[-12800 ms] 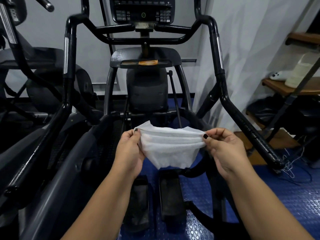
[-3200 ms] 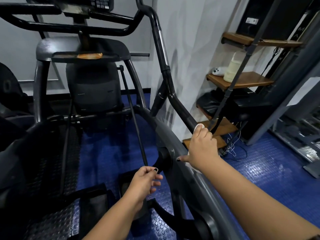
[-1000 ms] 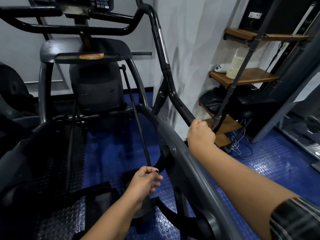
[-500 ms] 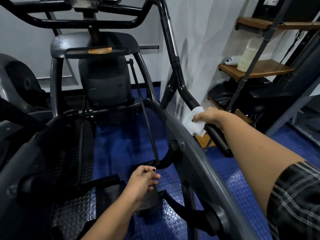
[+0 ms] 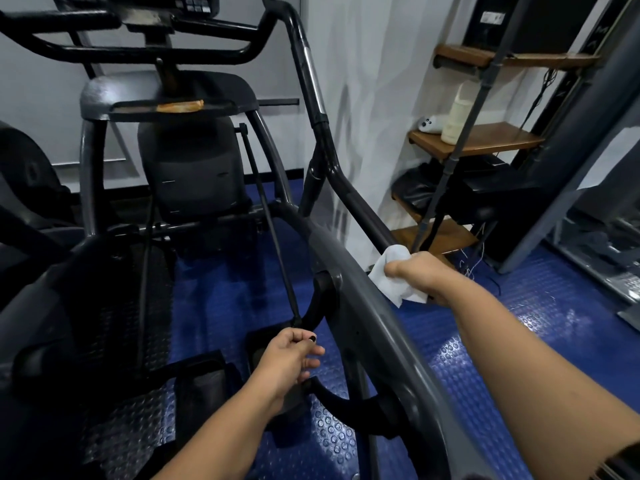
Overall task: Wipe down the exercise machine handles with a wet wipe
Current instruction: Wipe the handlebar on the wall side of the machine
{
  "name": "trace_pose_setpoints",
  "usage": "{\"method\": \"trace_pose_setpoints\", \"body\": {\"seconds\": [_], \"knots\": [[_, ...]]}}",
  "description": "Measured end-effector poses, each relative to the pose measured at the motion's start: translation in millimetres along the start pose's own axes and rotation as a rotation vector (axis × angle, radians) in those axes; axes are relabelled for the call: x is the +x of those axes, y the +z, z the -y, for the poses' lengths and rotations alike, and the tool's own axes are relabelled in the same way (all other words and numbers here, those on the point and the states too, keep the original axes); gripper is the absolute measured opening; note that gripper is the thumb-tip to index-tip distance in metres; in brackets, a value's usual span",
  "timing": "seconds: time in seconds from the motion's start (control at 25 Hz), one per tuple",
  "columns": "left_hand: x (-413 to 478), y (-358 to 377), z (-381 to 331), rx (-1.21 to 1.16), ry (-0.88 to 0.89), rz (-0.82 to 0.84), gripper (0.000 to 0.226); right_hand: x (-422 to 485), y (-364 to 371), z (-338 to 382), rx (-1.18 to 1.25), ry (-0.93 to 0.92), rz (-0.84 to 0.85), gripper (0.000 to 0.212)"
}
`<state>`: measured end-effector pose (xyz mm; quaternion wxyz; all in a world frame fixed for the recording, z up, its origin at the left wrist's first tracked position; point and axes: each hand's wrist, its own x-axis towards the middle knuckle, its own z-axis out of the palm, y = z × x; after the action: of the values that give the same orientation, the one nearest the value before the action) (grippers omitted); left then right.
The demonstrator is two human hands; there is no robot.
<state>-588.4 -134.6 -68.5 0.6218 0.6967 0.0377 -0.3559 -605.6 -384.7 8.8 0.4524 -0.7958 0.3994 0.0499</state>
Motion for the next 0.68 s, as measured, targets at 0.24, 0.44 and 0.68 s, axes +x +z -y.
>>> {"method": "trace_pose_setpoints", "body": {"seconds": [0.24, 0.44, 0.68], "knots": [[-7.4, 12.3, 7.2, 0.000, 0.009, 0.009, 0.008, -21.8, 14.7, -0.6, -0.459, -0.046, -0.209, 0.035], [3.5, 17.1, 11.6, -0.008, -0.014, 0.059, 0.009, -19.8, 37.4, -13.2, -0.853, -0.277, -0.478, 0.046], [50.1, 7.8, -18.2, -0.053, -0.018, 0.098, 0.008, 22.9, 45.0, 17.9, -0.999, -0.315, -0.410, 0.074]]}}
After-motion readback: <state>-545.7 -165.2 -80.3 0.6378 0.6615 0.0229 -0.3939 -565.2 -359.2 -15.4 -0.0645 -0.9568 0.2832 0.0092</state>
